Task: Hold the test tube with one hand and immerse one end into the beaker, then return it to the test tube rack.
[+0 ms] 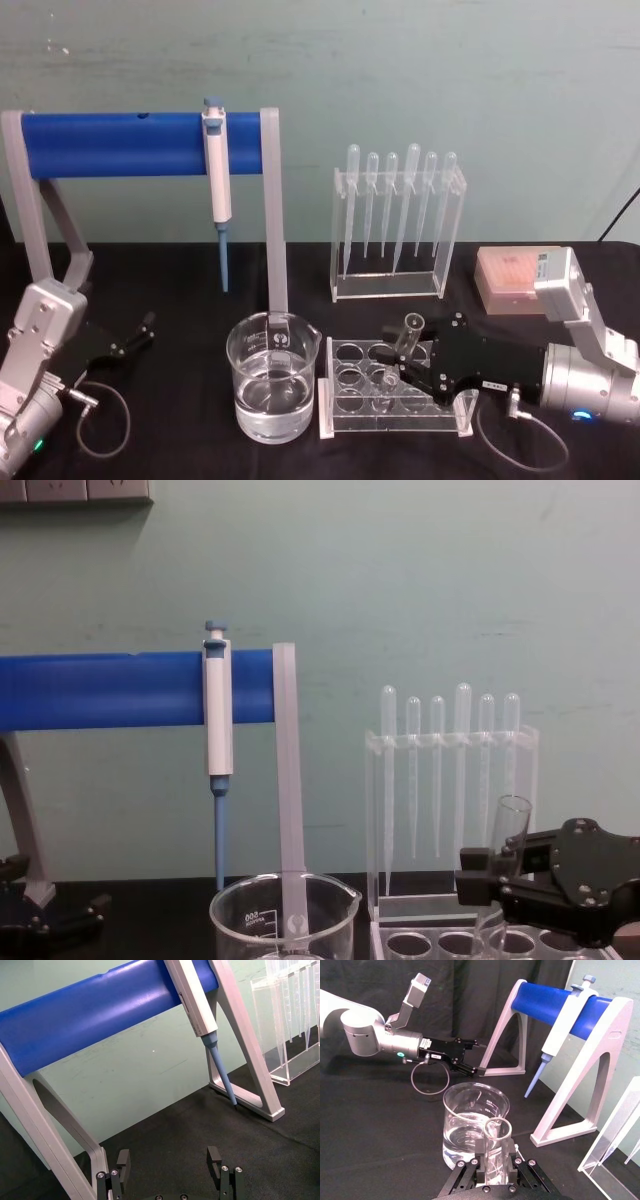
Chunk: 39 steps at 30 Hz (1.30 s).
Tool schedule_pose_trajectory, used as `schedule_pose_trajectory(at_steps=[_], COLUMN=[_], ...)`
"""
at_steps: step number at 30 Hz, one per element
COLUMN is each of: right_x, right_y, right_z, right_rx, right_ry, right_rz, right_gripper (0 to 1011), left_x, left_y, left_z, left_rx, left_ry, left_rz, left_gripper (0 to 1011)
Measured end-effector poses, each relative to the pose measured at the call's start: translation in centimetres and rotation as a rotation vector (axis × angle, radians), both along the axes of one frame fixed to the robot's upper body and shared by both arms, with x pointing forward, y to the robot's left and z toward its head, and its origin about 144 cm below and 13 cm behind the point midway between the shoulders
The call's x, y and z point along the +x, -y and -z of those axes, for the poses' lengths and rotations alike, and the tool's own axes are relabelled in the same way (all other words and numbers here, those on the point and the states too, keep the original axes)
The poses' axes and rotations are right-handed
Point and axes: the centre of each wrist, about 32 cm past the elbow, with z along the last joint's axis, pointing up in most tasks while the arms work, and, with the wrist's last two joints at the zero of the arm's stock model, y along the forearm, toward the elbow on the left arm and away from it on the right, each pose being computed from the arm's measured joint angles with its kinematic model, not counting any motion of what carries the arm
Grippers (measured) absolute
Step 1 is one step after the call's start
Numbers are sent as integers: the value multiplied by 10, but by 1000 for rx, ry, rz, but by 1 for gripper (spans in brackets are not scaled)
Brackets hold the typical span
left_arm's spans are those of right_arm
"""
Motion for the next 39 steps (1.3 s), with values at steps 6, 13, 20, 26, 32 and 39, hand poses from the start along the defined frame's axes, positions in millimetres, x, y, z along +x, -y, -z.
schedule_pose_trajectory(at_steps=[6,13,20,26,32,39], right_x=[0,0,0,-3,-9,-17], right_y=[0,0,0,-3,-3,-1], right_z=[0,-1,-1,-15,-30,-39], right_rx=[-1,-1,0,5,22,92], right_ry=[0,1,1,55,127,209], right_rz=[0,-1,0,-6,5,19], right_gripper=[241,445,644,835,985,1003], left_x=[0,0,0,0,0,0], left_y=[0,0,0,0,0,0], left_z=[0,0,0,0,0,0], left_rx=[0,0,0,0,0,0], left_ry=[0,0,0,0,0,0], left_rz=[0,0,0,0,0,0], left_gripper=[1000,1000,1000,1000,1000,1000])
